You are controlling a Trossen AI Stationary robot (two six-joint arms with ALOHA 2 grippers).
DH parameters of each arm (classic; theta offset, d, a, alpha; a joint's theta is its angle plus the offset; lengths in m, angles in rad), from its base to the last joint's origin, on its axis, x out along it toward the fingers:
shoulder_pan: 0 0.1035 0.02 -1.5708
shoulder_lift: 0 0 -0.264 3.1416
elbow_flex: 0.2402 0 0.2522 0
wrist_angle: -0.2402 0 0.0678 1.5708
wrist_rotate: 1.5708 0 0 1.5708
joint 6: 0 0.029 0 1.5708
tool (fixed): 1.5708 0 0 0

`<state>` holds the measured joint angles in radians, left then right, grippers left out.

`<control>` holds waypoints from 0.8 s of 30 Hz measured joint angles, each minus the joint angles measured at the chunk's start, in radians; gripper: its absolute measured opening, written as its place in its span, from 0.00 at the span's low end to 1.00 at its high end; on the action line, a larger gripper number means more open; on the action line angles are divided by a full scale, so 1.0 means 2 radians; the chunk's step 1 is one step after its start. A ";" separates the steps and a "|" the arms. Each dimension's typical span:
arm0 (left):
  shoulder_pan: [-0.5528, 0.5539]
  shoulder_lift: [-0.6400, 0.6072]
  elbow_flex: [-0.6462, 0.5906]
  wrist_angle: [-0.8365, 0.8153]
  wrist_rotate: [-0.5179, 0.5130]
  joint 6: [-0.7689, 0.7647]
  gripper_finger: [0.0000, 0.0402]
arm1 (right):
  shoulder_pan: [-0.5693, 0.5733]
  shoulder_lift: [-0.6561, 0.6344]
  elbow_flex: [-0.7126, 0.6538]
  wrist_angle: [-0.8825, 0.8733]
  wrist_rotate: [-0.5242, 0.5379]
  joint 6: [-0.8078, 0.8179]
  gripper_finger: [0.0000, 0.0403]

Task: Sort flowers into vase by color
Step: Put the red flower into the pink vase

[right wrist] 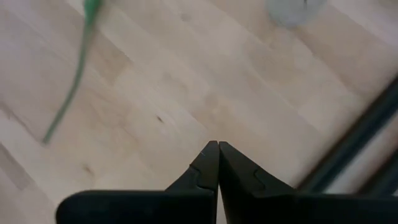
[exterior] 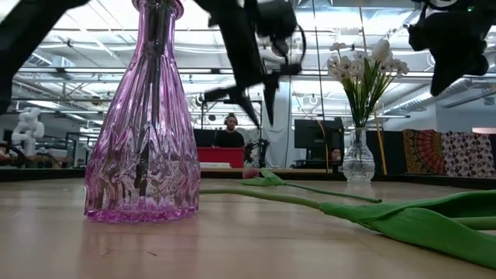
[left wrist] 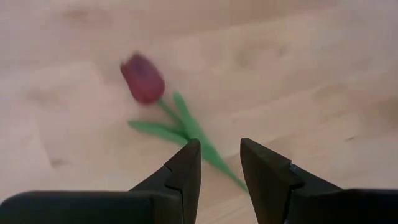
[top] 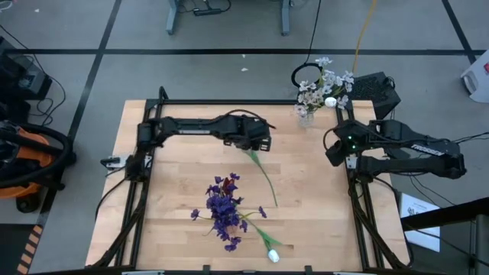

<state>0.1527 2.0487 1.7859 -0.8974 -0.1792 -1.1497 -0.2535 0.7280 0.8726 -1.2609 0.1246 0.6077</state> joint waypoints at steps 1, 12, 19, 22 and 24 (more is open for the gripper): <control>0.005 0.011 0.000 -0.001 0.018 0.000 0.29 | 0.001 -0.002 0.000 0.008 0.000 -0.002 0.00; 0.029 0.107 0.000 0.021 0.097 -0.012 0.29 | 0.001 -0.018 0.000 0.030 0.000 -0.005 0.00; 0.033 0.127 0.002 0.025 0.121 0.023 0.19 | 0.001 -0.020 0.000 0.029 0.000 -0.012 0.00; 0.036 0.126 0.002 0.026 0.123 0.042 0.05 | 0.001 -0.020 0.000 0.030 0.001 -0.016 0.00; 0.039 0.119 0.001 0.020 0.124 0.056 0.02 | 0.001 -0.020 0.000 0.030 0.001 -0.020 0.00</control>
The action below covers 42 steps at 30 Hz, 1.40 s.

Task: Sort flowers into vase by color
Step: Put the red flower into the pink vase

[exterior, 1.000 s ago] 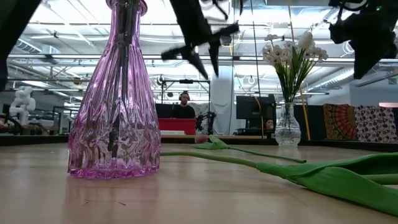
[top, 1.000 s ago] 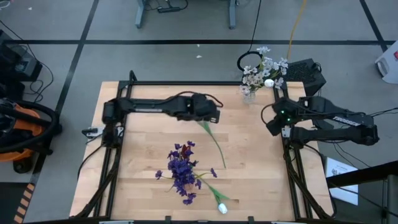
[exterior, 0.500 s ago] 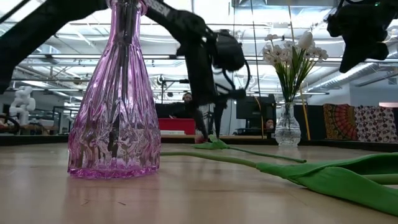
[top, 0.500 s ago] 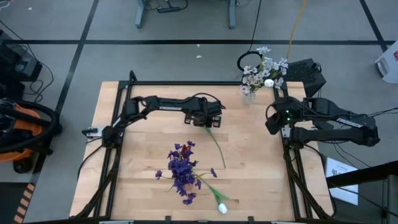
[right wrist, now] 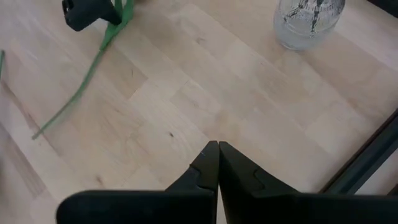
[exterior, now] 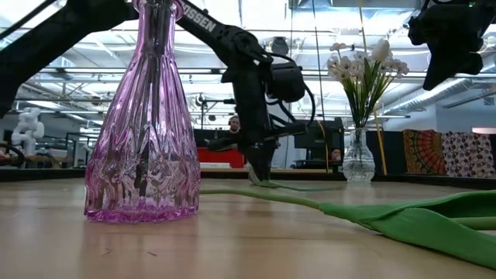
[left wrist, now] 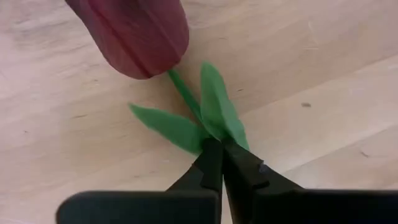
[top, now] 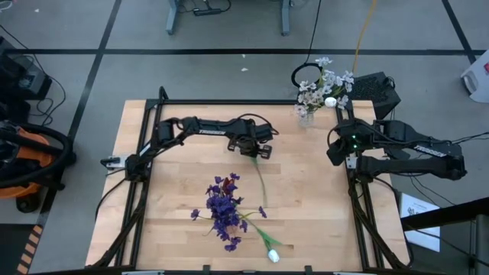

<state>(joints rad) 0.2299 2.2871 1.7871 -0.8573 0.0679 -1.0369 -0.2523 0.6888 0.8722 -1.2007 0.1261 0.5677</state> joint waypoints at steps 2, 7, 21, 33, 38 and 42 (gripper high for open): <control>0.004 -0.007 -0.001 -0.008 0.002 0.020 0.02 | 0.000 0.000 0.000 0.000 0.000 -0.002 0.00; 0.011 -0.049 -0.003 -0.015 -0.026 0.121 0.01 | 0.000 0.000 -0.001 -0.001 -0.015 0.002 0.00; -0.002 -0.210 -0.097 0.043 -0.138 0.351 0.00 | 0.139 0.012 -0.139 0.221 -0.053 0.180 0.00; 0.010 -0.510 -0.451 0.227 -0.076 0.357 0.00 | 0.245 0.122 -0.143 0.427 0.070 0.287 0.00; 0.010 -0.638 -0.510 0.228 -0.040 0.423 0.00 | 0.248 0.183 -0.143 0.453 0.067 0.307 0.00; 0.008 -0.721 -0.530 0.242 0.025 0.517 0.00 | 0.248 0.223 -0.143 0.451 0.067 0.326 0.00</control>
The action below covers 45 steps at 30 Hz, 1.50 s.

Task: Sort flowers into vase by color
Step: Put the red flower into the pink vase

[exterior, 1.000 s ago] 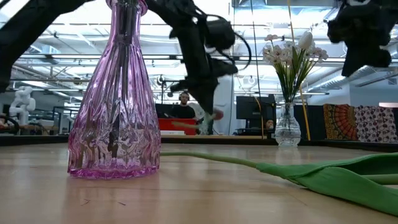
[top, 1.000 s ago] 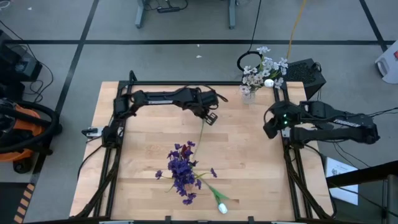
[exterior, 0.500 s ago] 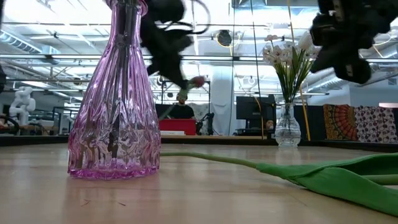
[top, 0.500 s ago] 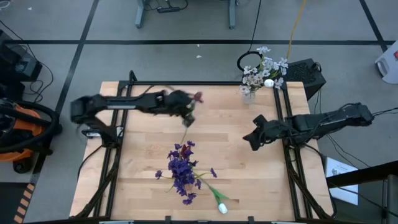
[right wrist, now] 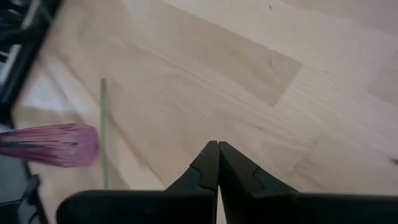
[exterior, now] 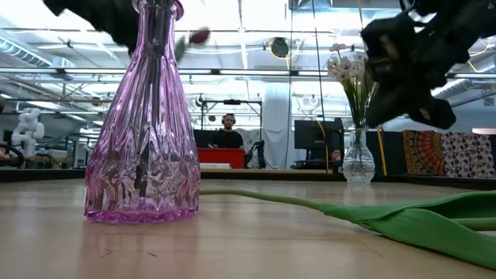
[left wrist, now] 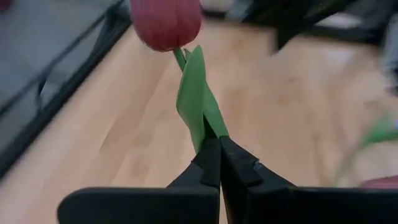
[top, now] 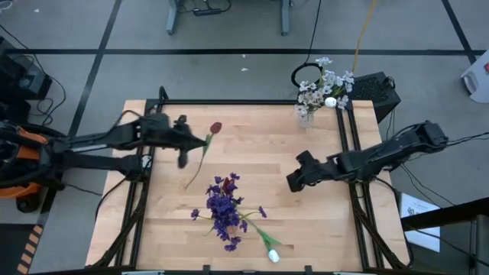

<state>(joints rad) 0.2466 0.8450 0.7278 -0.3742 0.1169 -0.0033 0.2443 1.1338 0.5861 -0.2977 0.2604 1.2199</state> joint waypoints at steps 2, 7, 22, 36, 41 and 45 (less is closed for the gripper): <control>-0.001 -0.028 -0.003 0.005 0.029 0.014 0.00 | 0.000 0.016 0.000 0.002 0.000 0.008 0.00; -0.014 -0.050 -0.004 -0.012 0.061 0.018 0.00 | 0.000 0.048 0.000 0.002 0.000 0.013 0.00; -0.130 -0.106 -0.045 0.125 0.005 0.044 0.00 | 0.000 0.088 0.001 0.026 -0.005 0.027 0.00; -0.271 -0.163 -0.230 0.548 -0.021 0.092 0.00 | 0.006 0.088 0.001 0.027 -0.013 0.009 0.00; -0.297 -0.139 -0.255 0.655 -0.022 0.139 0.00 | 0.006 0.088 0.001 0.026 -0.013 0.009 0.00; -0.301 -0.103 -0.256 0.695 -0.022 0.150 0.00 | 0.006 0.088 0.001 0.026 -0.011 0.009 0.00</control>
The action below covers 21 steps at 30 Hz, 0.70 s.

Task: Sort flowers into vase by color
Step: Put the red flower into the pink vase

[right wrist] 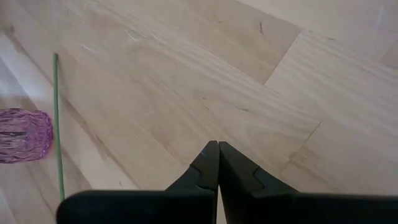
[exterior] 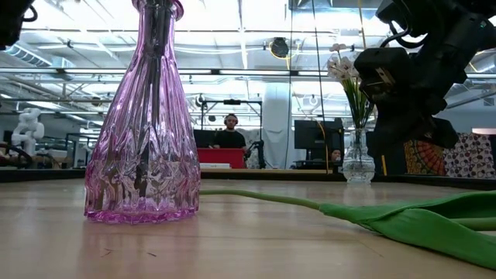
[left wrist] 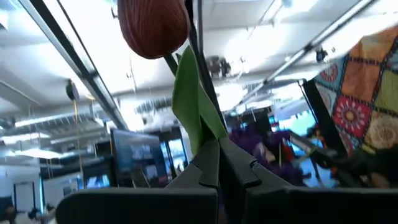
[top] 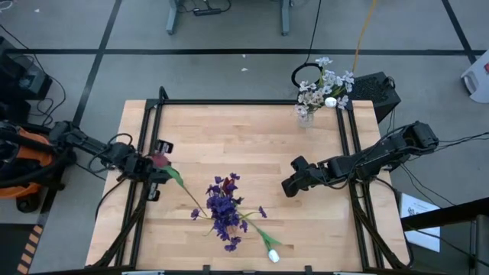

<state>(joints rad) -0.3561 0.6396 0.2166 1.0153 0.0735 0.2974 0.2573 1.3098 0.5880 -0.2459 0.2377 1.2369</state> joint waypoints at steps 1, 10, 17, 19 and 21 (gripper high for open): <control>0.000 0.011 0.000 0.008 0.000 0.000 0.00 | 0.000 0.000 0.000 0.000 0.000 0.000 0.00; 0.000 0.124 0.010 0.130 -0.004 0.003 0.00 | 0.000 0.000 0.000 -0.002 0.000 0.000 0.00; 0.000 0.191 0.048 0.161 -0.004 0.018 0.00 | 0.000 0.000 0.000 -0.002 0.000 0.000 0.00; 0.000 0.204 0.058 0.164 -0.004 0.028 0.00 | 0.000 0.000 0.000 -0.003 -0.001 0.000 0.00; 0.000 0.217 0.063 0.162 -0.004 0.028 0.00 | 0.000 0.000 0.000 -0.003 -0.001 0.000 0.00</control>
<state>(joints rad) -0.3557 1.0745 0.3434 1.3399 0.0662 0.3540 0.2573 1.3098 0.5880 -0.2527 0.2367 1.2369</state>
